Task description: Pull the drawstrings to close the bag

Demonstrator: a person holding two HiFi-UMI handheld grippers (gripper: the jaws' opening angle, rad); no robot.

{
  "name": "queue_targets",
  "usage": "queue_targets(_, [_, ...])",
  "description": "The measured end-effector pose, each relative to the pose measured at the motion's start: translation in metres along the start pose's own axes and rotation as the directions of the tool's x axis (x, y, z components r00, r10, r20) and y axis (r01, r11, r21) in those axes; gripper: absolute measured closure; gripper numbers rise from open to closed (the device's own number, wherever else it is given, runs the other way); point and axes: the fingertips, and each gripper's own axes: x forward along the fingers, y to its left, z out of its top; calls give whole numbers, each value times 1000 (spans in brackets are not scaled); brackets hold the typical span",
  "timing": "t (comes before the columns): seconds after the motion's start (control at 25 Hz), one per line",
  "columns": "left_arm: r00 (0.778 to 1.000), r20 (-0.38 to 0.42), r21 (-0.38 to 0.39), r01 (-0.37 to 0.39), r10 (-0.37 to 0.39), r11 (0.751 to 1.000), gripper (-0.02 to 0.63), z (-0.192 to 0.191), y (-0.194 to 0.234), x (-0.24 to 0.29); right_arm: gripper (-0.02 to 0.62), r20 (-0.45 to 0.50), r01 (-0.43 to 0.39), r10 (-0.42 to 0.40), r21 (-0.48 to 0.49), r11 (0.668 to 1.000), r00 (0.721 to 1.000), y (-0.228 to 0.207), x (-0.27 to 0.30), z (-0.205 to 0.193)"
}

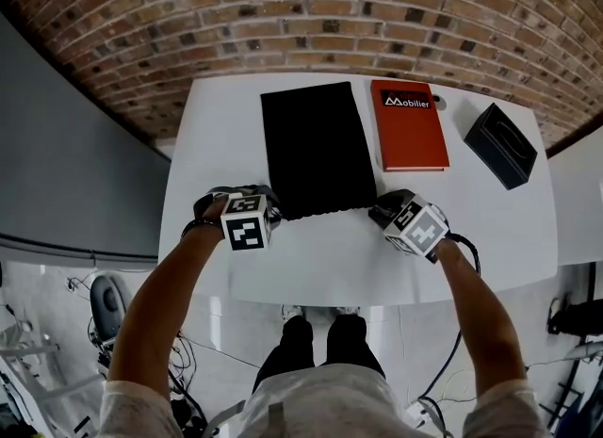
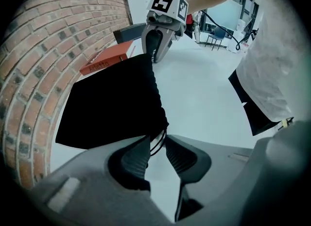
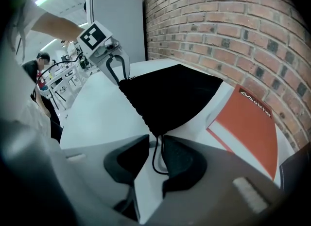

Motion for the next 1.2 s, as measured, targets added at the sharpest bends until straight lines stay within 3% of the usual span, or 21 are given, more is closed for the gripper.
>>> queue_targets(0.28, [1000,11,-47,25,-25,999,591,0,-10,1,568,-1,0,0,8,1000,1000,3,0,-1])
queue_targets(0.52, [999,32,-94,-11,14,996,597,-2,-9,-4,580,12,4,-5,23,1000,1000,4,-4,1])
queue_targets(0.92, [977,78,-208,-181,200,961,598,-2,18,-41,581,61,43,-43,0,999,997,-1,-26,24])
queue_targets(1.2, [928,117,-320,-303,355,898,600,3,53,-87,583,125,113,-108,-31,993,986,-16,-54,56])
